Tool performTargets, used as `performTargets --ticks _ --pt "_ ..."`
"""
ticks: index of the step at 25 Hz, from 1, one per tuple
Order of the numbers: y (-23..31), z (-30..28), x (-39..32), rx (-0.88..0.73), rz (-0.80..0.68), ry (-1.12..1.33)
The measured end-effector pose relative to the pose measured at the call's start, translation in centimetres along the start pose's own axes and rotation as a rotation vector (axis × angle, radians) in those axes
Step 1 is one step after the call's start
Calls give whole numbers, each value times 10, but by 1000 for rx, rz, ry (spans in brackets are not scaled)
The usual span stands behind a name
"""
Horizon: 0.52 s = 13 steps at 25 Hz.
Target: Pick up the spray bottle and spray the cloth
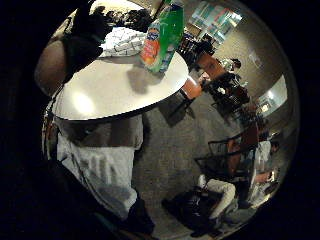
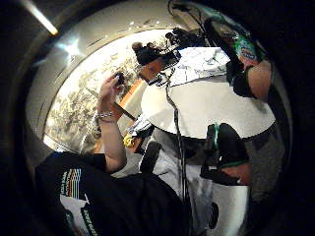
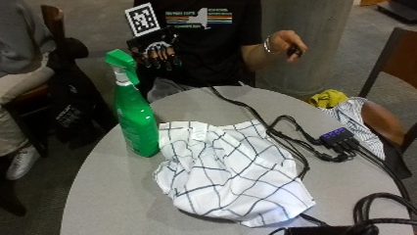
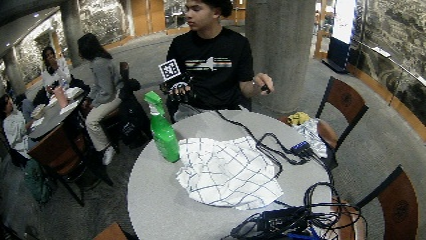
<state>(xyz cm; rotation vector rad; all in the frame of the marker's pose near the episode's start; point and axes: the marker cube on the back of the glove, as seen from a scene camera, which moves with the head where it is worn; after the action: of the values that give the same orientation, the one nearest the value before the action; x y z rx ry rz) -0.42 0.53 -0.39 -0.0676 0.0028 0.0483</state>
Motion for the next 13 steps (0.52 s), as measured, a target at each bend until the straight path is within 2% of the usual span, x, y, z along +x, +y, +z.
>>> performTargets --ticks 2,7,13 --pt "-2 0 -1 -6 -7 2" --pt "-14 5 6 24 -135 -4" --pt "-6 0 12 28 -103 3"
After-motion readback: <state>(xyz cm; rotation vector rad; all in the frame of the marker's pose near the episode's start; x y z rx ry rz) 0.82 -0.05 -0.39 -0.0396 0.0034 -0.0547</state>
